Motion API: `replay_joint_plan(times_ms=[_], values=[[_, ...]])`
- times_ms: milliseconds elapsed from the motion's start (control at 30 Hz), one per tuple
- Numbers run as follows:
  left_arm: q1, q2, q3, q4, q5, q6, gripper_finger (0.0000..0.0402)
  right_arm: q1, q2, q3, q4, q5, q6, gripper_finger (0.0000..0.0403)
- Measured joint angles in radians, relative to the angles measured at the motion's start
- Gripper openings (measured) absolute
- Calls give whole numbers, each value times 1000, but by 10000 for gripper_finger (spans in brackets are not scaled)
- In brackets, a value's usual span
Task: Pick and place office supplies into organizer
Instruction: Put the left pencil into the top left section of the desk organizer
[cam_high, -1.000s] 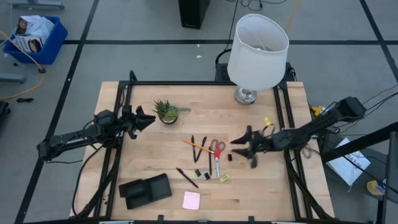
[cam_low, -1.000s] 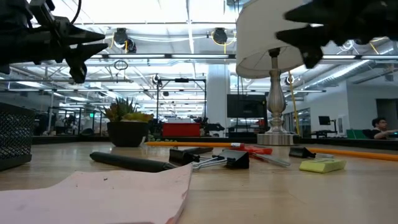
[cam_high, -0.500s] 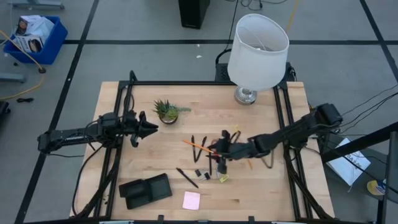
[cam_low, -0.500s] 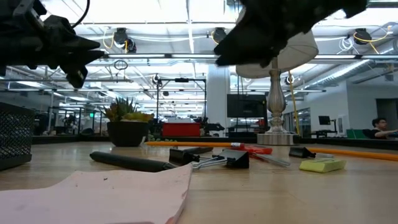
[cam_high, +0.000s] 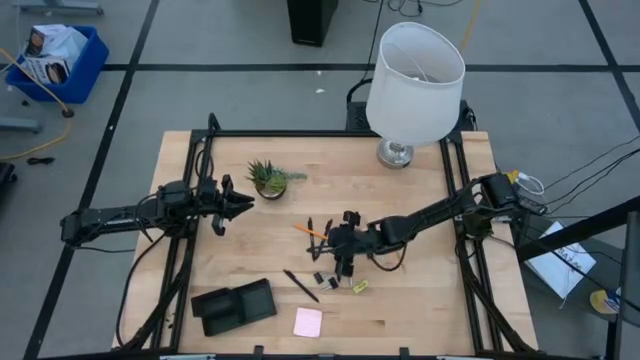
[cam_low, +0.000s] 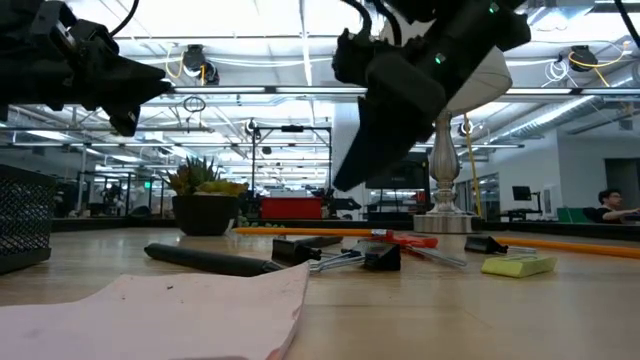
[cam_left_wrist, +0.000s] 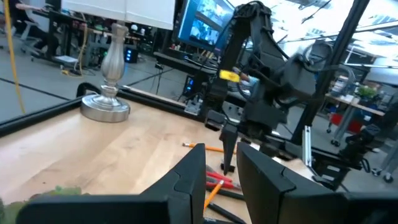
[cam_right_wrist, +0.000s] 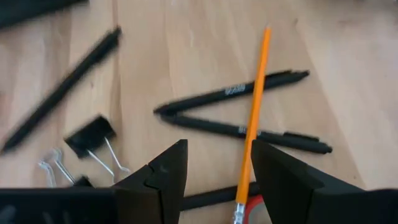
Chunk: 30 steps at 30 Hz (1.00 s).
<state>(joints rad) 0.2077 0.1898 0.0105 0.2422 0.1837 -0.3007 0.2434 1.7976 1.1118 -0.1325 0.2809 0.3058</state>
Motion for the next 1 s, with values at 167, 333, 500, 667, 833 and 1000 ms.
replay_joint_plan(times_ms=[167, 333, 500, 667, 833, 1000], values=[[0, 0, 0, -3, -3, -16, 93, -7, 37, 3, -7, 11, 11, 171], [0, 0, 0, 0, -3, -21, 93, -12, 75, 2, -9, 50, 10, 171], [0, 0, 0, -4, -3, -24, 93, -21, 114, 2, -7, 58, 27, 171], [0, 0, 0, -5, -3, -26, 93, -27, 116, 2, -3, 58, 31, 171], [0, 0, 0, -5, -3, -24, 93, -28, 116, 2, 1, 53, 25, 170], [0, 0, 0, -6, -3, -25, 93, -31, 116, 2, 0, 30, 45, 146]])
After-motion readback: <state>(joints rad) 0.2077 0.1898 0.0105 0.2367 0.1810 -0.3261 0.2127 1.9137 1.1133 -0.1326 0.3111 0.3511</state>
